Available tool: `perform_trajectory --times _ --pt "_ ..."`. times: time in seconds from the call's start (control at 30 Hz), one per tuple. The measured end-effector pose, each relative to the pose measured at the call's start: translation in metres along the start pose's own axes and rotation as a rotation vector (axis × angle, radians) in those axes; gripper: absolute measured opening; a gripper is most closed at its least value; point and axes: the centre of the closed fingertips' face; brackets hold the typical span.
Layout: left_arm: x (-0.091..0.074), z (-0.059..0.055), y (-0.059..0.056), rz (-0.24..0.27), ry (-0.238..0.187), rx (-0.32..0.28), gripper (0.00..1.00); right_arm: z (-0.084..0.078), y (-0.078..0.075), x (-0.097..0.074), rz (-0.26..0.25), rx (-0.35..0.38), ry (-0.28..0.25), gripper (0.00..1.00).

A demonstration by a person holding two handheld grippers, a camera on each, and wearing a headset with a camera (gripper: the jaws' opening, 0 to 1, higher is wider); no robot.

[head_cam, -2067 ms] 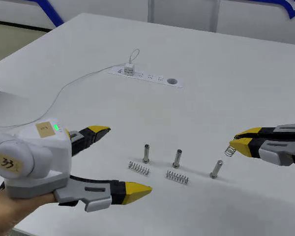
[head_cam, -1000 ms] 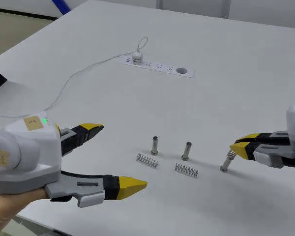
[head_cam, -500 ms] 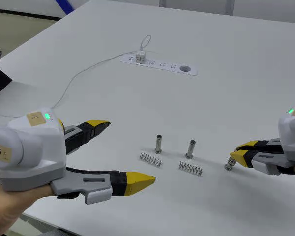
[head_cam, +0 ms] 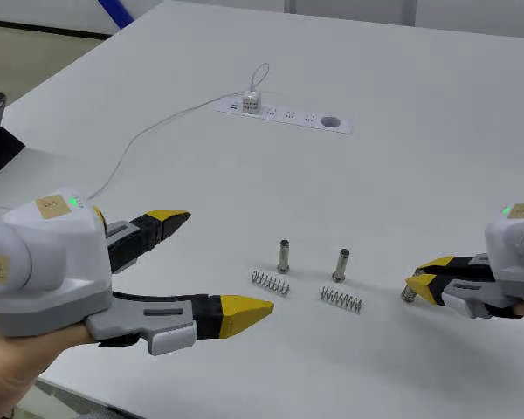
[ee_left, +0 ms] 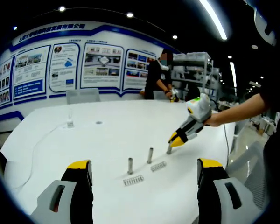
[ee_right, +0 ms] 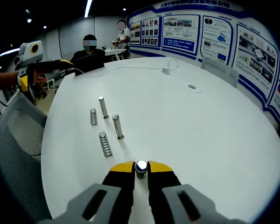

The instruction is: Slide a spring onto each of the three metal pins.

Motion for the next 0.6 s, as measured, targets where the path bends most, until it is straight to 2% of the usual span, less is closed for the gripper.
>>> perform_trajectory --times 0.17,0.3,0.43,0.6 --pt "0.001 0.0 -0.002 -0.005 0.0 0.0 0.95 0.0 0.0 0.001 0.011 -0.009 -0.008 0.11" --pt "0.001 0.001 -0.004 -0.006 -0.002 0.005 0.95 0.0 0.001 0.001 0.014 -0.065 -0.006 0.12" --pt "0.0 0.003 -0.005 -0.007 -0.005 0.006 0.96 0.002 0.004 -0.003 0.013 -0.088 -0.009 0.17" --pt "-0.002 0.003 -0.004 -0.006 -0.001 0.01 0.96 0.014 -0.001 -0.011 -0.014 -0.088 -0.064 0.19"
Point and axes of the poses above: the centre of the closed fingertips' face, and the gripper's own axes: x roughly forward along the fingers, y roughly to its left, z roughly out of its top, and after that the axes turned 1 degree about -y, right-handed
